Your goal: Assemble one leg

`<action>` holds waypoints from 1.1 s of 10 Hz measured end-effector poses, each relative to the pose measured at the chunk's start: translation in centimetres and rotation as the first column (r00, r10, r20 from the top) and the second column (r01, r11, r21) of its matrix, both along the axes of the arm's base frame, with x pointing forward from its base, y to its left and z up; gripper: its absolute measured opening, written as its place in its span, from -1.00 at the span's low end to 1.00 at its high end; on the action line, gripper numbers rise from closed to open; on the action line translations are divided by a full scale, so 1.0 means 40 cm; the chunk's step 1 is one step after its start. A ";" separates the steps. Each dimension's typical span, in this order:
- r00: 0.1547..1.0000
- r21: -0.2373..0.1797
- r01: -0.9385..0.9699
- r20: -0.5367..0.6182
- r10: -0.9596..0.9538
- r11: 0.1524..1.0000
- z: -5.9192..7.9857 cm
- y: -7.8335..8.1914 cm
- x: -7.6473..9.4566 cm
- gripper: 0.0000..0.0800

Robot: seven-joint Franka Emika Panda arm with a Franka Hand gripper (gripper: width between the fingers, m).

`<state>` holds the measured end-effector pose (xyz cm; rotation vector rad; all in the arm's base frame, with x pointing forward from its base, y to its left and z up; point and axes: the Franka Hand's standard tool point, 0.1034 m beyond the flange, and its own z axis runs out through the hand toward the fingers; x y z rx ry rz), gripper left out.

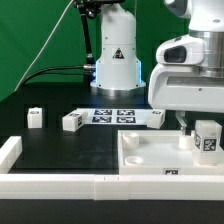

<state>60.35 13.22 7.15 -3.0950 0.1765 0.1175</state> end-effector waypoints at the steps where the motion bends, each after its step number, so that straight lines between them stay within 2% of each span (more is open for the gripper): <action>1: 0.998 0.004 -0.062 -0.011 0.062 0.998 -0.002 -0.007 0.005 0.62; 2: 0.983 0.015 -0.185 -0.016 0.185 0.983 -0.009 -0.018 0.007 0.62; 3: 0.973 0.019 -0.228 -0.011 0.229 0.973 -0.008 -0.017 0.007 0.62; 5: 0.975 0.019 -0.223 -0.012 0.223 0.975 -0.009 -0.017 0.007 0.62; 7: 0.975 0.019 -0.223 -0.012 0.223 0.975 -0.009 -0.018 0.007 0.01; 8: 0.977 0.018 -0.213 -0.012 0.214 0.977 -0.009 -0.019 0.007 0.01; 9: 0.982 0.016 -0.188 -0.014 0.188 0.982 -0.009 -0.019 0.007 -0.27; 11: 0.990 0.015 -0.140 -0.017 0.140 0.990 -0.009 -0.019 0.007 -0.27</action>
Offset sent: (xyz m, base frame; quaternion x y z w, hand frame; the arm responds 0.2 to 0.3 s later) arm 0.0000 0.0000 0.0000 0.0000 0.0000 0.0000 1.0000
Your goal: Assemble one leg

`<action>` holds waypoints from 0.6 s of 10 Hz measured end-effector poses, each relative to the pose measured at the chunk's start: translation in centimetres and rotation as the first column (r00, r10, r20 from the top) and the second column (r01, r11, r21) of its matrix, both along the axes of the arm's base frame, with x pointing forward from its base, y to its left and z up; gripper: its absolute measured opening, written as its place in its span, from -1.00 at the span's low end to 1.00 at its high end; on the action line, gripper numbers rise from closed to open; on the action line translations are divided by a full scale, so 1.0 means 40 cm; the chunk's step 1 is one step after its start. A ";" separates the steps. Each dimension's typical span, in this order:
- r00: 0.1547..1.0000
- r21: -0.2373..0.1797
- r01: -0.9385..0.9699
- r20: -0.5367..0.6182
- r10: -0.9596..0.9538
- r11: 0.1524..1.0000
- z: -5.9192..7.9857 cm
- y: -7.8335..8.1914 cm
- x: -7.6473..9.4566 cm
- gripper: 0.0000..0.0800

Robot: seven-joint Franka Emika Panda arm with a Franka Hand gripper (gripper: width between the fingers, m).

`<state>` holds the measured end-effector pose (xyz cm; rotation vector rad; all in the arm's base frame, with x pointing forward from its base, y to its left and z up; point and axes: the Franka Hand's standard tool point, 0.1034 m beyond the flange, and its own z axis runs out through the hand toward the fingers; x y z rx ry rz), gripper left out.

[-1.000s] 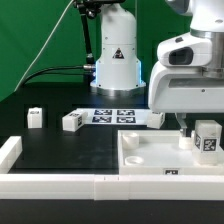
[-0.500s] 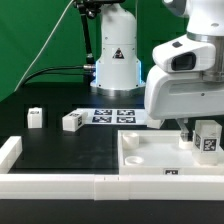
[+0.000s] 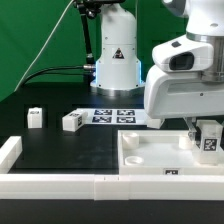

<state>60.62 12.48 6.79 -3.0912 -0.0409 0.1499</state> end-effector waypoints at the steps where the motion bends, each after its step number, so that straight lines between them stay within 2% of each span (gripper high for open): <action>1: 0.990 -0.010 0.143 -0.003 -0.143 0.990 0.001 -0.001 0.001 -0.27; 2: 0.966 -0.015 0.258 -0.001 -0.258 0.966 0.005 -0.003 0.004 -0.27; 5: 0.807 -0.022 0.591 -0.010 -0.591 0.807 0.005 -0.016 0.014 -0.27; 6: 0.710 -0.025 0.704 -0.012 -0.704 0.710 0.004 -0.019 0.018 -0.27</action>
Offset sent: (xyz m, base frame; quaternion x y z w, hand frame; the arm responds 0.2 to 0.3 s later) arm 0.0049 -0.0144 0.0068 0.0083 0.0211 0.3648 0.9308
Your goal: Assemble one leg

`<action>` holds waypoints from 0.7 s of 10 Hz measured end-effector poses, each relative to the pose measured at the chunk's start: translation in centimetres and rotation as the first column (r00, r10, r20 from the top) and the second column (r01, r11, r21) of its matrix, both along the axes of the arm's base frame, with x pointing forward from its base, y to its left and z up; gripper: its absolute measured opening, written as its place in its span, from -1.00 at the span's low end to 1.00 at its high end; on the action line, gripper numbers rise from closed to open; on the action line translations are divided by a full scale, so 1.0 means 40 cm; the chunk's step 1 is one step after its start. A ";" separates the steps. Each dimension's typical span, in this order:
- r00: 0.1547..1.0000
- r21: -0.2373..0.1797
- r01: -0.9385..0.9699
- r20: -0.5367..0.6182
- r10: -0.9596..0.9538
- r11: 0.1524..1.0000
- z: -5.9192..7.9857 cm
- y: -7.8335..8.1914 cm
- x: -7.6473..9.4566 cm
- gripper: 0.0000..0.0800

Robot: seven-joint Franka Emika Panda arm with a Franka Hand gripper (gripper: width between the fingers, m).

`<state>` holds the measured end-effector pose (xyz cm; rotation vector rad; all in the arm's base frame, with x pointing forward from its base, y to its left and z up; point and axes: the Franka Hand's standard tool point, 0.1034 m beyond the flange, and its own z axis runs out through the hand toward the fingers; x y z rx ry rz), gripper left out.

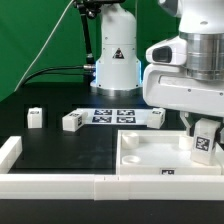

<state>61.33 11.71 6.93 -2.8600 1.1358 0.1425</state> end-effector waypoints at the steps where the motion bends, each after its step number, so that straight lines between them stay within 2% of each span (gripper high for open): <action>1: 0.996 -0.005 0.093 -0.002 -0.093 0.996 -0.002 -0.002 0.003 -0.27; 2: 0.990 -0.007 0.138 -0.001 -0.138 0.990 -0.005 -0.002 0.004 -0.27; 4: 0.925 -0.016 0.380 -0.021 -0.380 0.925 -0.005 0.010 0.003 -0.27; 6: 0.879 -0.023 0.476 -0.031 -0.477 0.879 -0.005 0.015 0.002 -0.27; 7: 0.892 -0.021 0.451 -0.029 -0.452 0.892 -0.005 0.016 0.002 0.22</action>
Offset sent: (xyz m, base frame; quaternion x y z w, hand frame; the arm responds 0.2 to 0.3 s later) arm -0.0030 -0.0009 -0.0002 -0.0002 0.0045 0.2740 0.9617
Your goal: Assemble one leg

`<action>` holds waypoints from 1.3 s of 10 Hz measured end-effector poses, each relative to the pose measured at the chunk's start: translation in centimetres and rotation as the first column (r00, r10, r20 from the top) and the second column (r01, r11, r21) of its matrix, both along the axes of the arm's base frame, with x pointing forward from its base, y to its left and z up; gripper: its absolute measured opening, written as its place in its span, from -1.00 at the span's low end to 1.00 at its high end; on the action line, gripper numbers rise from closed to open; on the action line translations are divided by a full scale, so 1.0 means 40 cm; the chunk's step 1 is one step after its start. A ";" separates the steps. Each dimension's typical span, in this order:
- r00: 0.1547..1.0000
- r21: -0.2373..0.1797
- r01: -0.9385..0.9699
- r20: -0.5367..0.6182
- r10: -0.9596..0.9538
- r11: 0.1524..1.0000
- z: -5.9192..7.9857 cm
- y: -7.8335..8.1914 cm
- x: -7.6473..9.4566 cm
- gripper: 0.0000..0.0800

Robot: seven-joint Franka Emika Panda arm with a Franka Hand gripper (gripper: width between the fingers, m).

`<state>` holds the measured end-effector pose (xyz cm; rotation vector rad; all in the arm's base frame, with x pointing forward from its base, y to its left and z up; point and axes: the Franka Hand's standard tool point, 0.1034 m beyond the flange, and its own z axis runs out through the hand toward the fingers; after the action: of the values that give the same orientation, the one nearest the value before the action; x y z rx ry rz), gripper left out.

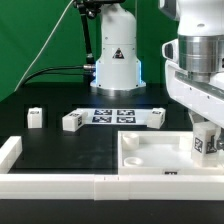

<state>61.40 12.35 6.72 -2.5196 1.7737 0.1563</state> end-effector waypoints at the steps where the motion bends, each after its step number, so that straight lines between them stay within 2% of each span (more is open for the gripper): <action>1: 0.998 0.002 -0.061 0.003 0.061 0.998 0.001 0.000 0.000 0.22; 2: 0.986 0.008 -0.166 0.001 0.166 0.986 0.006 0.000 0.001 0.53; 3: 0.964 0.015 -0.266 0.006 0.265 0.964 0.007 -0.005 0.002 0.60; 6: 0.784 0.021 -0.620 0.053 0.618 0.784 0.008 -0.007 0.002 0.62; 8: 0.581 0.006 -0.813 0.080 0.810 0.582 0.010 -0.001 0.000 0.62; 10: 0.392 -0.006 -0.919 0.092 0.915 0.394 0.009 0.001 -0.002 0.62; 11: 0.268 -0.007 -0.963 0.093 0.959 0.270 0.008 -0.004 -0.006 0.62; 12: 0.189 0.000 -0.982 0.093 0.977 0.190 0.008 -0.009 -0.010 0.62; 13: 0.161 -0.003 -0.987 0.097 0.982 0.162 0.008 -0.010 -0.009 0.62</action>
Offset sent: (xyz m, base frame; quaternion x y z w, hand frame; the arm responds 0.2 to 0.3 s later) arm 0.0014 -0.0014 0.0026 -0.0219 -0.0043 -0.3421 0.9394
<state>61.05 11.96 7.02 -3.0555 -0.2854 0.1324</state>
